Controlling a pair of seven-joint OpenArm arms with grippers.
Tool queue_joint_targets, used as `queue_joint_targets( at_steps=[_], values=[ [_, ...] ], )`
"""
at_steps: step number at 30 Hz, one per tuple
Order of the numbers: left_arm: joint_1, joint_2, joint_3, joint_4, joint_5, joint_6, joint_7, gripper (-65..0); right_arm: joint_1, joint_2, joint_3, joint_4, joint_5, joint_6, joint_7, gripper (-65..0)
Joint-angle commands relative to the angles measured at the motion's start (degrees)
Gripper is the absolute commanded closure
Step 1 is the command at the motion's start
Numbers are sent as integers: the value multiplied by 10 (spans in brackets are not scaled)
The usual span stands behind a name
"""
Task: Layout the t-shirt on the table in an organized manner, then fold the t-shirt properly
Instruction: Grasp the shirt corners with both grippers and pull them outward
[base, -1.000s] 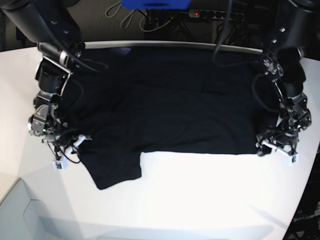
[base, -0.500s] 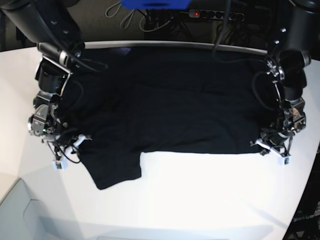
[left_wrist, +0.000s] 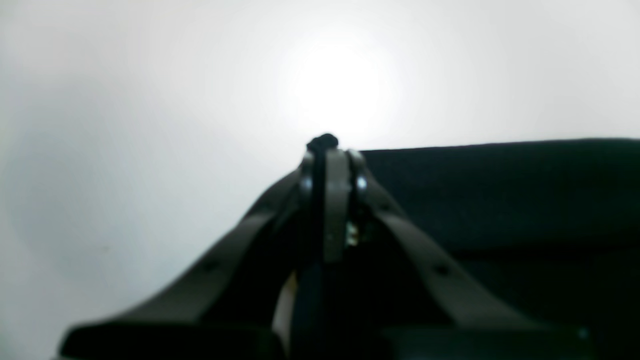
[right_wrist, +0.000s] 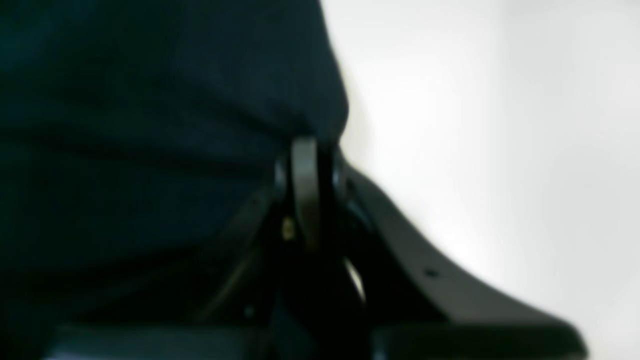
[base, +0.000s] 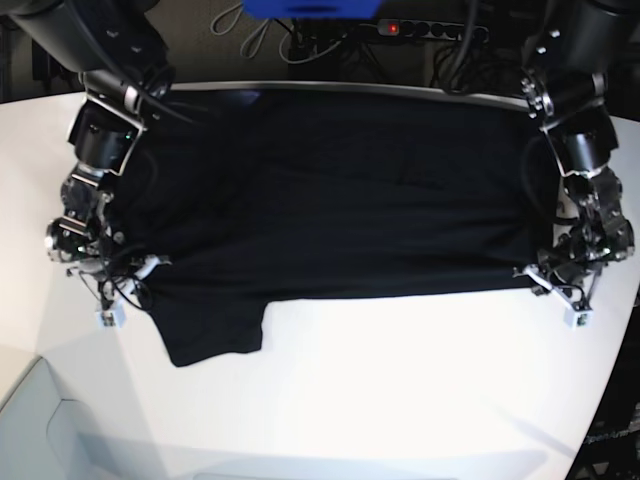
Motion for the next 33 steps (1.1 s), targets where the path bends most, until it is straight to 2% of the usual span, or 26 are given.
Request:
queue_joint_targets(
  at_steps=[1, 3, 14, 18, 23, 33],
  values=[
    [-9, -8, -1, 35, -14, 2, -3, -1, 11, 2, -1, 29, 5, 13, 12, 0],
    [13, -8, -1, 73, -30, 2, 15, -1, -5, -6, 2, 67, 5, 34, 12, 0],
    [104, -11, -4, 231, -101, 3, 78, -1, -124, -31, -5, 282, 5, 34, 12, 0],
    [140, -6, -52, 282, -118, 3, 94, -1, -172, -31, -24, 352, 6, 34, 12, 0],
    [166, 5, -84, 325, -121, 3, 126, -1, -230, -49, -26, 442, 5, 34, 12, 0],
    [211, 11, -87, 354, -121, 3, 124, -1, -357, -58, -57, 532, 6, 34, 13, 0]
  ],
)
